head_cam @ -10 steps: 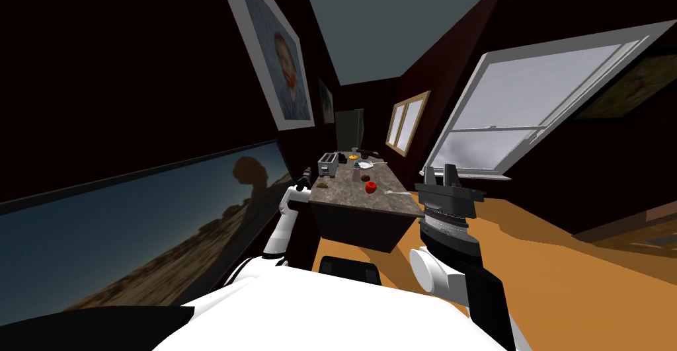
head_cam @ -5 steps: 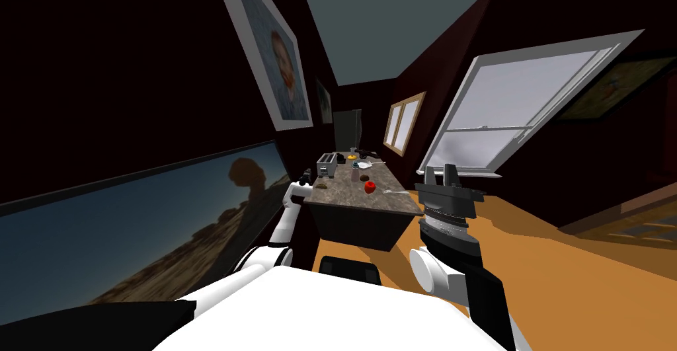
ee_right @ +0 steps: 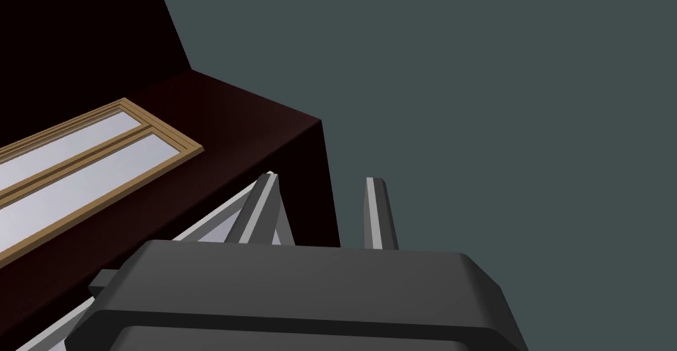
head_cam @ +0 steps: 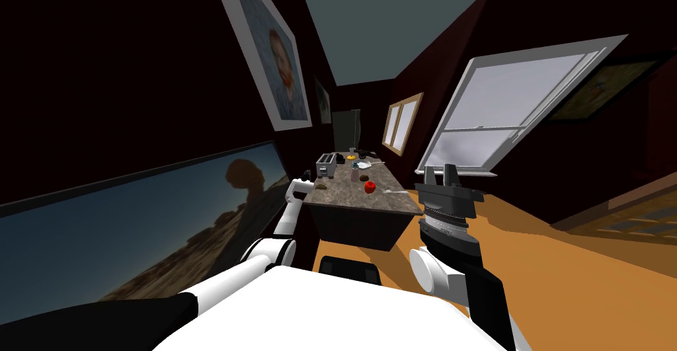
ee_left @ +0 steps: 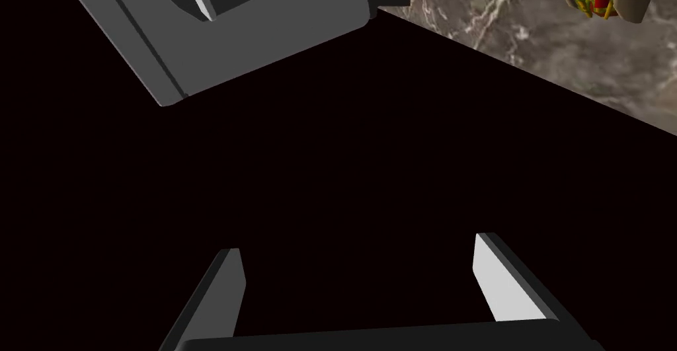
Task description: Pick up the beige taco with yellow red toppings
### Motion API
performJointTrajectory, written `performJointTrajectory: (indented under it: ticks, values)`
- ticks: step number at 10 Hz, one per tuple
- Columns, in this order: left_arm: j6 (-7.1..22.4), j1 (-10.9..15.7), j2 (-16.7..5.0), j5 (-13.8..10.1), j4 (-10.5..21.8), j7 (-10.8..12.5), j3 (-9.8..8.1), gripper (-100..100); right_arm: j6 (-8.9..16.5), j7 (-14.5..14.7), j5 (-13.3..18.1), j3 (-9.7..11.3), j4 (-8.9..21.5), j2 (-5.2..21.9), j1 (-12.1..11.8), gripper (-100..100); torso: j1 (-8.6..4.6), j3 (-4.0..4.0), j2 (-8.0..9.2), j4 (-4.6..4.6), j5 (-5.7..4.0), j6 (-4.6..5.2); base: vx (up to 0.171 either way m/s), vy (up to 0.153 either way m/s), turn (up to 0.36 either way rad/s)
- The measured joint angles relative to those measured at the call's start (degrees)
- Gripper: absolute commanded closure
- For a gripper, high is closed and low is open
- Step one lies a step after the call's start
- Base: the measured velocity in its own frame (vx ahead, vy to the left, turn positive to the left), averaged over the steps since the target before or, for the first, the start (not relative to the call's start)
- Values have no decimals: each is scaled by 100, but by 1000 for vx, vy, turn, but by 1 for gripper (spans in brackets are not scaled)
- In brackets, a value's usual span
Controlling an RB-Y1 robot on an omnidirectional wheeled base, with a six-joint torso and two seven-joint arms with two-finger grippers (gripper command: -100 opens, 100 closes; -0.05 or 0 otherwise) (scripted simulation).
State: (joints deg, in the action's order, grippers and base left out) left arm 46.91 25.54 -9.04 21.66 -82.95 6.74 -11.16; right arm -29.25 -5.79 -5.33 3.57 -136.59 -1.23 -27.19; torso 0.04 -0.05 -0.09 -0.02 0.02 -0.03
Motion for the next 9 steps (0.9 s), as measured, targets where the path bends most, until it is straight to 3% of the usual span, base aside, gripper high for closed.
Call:
performJointTrajectory:
  ticks: [2, 9]
  values:
    - [276, 110, -2, 8, 100, -28, -40, -100, 0, 0, 0, 0, 0, 0, 0, 0, 0, 1, 3, 0, 0, -3, 8, 14, -26]
    - [1345, 804, 11, 120, 885, -133, -317, -100, 0, 0, 0, 0, 0, 0, 0, 0, 3, -1, -1, -1, 1, -3, 20, 22, -43]
